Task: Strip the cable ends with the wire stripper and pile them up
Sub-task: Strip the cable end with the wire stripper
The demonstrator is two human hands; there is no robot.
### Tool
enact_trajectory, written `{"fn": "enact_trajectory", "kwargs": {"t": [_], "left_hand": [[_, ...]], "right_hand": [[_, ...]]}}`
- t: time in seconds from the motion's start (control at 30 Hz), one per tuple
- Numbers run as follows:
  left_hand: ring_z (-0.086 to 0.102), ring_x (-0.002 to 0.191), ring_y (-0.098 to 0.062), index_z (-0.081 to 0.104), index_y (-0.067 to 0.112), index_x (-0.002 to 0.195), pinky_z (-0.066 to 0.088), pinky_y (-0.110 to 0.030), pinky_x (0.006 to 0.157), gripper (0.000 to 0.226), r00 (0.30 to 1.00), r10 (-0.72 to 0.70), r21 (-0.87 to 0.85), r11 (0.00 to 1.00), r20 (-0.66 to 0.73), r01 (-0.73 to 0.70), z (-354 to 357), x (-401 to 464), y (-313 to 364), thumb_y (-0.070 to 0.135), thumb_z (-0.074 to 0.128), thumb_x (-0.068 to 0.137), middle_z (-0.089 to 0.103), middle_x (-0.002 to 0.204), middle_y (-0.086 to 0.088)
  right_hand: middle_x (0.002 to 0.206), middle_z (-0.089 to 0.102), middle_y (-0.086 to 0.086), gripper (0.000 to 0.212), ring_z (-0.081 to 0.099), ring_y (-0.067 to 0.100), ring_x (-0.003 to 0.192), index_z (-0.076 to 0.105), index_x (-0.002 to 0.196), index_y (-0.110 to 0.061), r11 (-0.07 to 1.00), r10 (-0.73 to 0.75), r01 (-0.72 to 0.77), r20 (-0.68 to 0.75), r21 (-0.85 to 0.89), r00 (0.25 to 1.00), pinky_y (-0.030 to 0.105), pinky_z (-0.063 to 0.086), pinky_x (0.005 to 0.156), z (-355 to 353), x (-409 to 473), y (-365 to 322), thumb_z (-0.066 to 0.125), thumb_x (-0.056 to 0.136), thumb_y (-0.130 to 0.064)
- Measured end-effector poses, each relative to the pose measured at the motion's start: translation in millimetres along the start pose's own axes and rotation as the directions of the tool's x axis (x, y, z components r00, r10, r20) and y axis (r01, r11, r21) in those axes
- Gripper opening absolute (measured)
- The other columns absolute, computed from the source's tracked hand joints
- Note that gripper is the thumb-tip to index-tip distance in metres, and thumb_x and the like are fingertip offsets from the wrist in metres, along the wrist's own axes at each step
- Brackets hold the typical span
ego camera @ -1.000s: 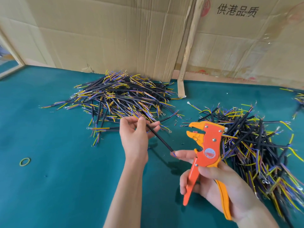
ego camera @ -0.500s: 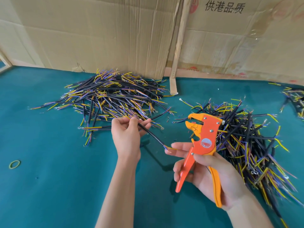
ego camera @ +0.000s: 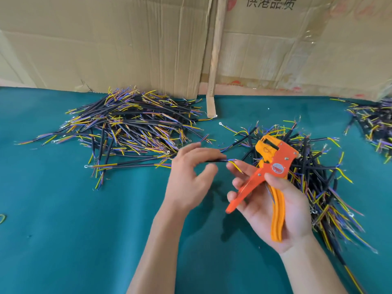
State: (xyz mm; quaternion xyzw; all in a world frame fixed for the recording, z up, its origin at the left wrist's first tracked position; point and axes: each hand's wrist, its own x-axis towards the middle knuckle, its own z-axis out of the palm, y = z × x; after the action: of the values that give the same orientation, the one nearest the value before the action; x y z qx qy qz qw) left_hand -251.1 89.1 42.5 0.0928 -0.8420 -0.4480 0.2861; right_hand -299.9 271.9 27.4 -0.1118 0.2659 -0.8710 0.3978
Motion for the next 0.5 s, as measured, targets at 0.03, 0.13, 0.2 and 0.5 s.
{"fn": "enact_trajectory", "kwargs": {"t": [0.03,0.13,0.2,0.5], "left_hand": [[0.051,0.115,0.003,0.080,0.026,0.100,0.037,-0.020,0.106,0.030,1.000,0.006,0.013,1.000,0.021,-0.007,4,-1,3,0.019,0.056,0.083,0.074,0.099,0.018],[0.057,0.092,-0.009,0.081,0.020,0.101,0.045,-0.028,0.090,0.021,0.996,0.075,0.081,0.994,-0.044,-0.071,10,-2,4,0.022,0.063,0.088,0.074,0.085,0.005],[0.060,0.083,-0.011,0.081,0.018,0.099,0.047,-0.026,0.082,0.018,0.995,0.072,0.051,0.996,-0.069,-0.068,6,-1,4,0.018,0.066,0.089,0.071,0.081,0.005],[0.063,0.069,-0.008,0.081,0.020,0.085,0.042,-0.014,0.065,0.013,1.000,0.022,-0.001,1.000,-0.010,-0.022,0,1,4,0.016,0.069,0.082,0.068,0.072,0.008]], "right_hand": [[0.134,0.063,0.025,0.070,0.071,0.024,0.090,0.068,0.124,0.005,1.000,-0.016,0.016,-0.024,-0.005,1.000,0.041,0.059,0.077,5,3,-3,0.090,0.065,-0.026],[0.134,0.064,0.024,0.060,0.072,0.024,0.091,0.072,0.119,0.002,0.995,-0.066,0.061,-0.053,-0.081,0.996,0.041,0.060,0.077,0,7,-6,0.087,0.067,-0.024],[0.137,0.063,0.022,0.047,0.073,0.024,0.092,0.074,0.118,-0.001,0.995,-0.088,0.084,-0.078,-0.049,0.993,0.041,0.060,0.077,-2,9,-9,0.075,0.075,-0.021],[0.137,0.062,0.017,0.055,0.071,0.028,0.092,0.065,0.130,0.000,0.978,-0.142,0.131,-0.057,-0.159,0.988,0.044,0.059,0.078,2,7,-12,0.066,0.077,-0.015]]}}
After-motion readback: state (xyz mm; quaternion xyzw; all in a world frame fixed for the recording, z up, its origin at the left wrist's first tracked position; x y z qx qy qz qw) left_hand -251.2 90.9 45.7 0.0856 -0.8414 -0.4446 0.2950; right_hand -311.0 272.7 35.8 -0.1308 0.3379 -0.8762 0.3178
